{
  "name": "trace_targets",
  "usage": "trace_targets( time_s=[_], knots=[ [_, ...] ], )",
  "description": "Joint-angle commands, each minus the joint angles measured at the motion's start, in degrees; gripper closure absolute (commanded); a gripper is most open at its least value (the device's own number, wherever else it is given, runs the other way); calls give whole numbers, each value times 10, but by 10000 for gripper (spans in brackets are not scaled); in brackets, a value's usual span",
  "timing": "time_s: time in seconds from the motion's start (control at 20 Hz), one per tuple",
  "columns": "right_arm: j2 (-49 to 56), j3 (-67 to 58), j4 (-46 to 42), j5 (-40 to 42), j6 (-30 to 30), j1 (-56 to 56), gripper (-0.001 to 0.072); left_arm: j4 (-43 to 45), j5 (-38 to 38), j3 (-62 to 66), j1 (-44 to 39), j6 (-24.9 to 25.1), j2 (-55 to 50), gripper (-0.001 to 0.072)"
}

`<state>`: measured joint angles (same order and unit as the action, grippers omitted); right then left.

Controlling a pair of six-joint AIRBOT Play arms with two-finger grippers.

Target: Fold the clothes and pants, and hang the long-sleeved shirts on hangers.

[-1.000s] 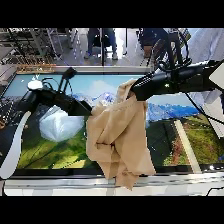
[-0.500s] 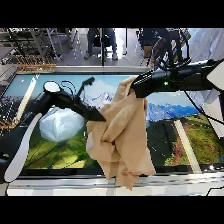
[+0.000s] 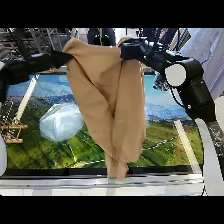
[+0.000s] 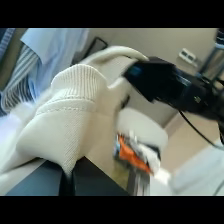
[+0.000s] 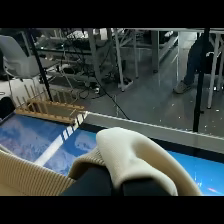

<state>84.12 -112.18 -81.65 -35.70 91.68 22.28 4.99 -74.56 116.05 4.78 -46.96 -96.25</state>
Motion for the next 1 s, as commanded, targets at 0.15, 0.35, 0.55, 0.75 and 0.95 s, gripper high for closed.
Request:
trace_targets(
  time_s=[0.15, 0.35, 0.55, 0.75, 0.95],
  knots=[
    [24, 15, -8, -326, 18, -2, 683, 362, -156, -131, -131, -72, 48, 696],
    [24, 47, -11, -380, 17, -13, 683, 516, -136, -221, -278, -136, 49, 690],
    [24, 97, -2, -383, 2, -19, 683, 662, -121, -231, -342, -223, 57, 320],
    [22, 130, 61, -383, -57, -19, 683, 676, -53, -231, -303, -248, 114, 263],
    [-7, 129, 65, -382, -91, -19, 683, 571, 132, -231, -247, -212, 160, 160]
  ],
)
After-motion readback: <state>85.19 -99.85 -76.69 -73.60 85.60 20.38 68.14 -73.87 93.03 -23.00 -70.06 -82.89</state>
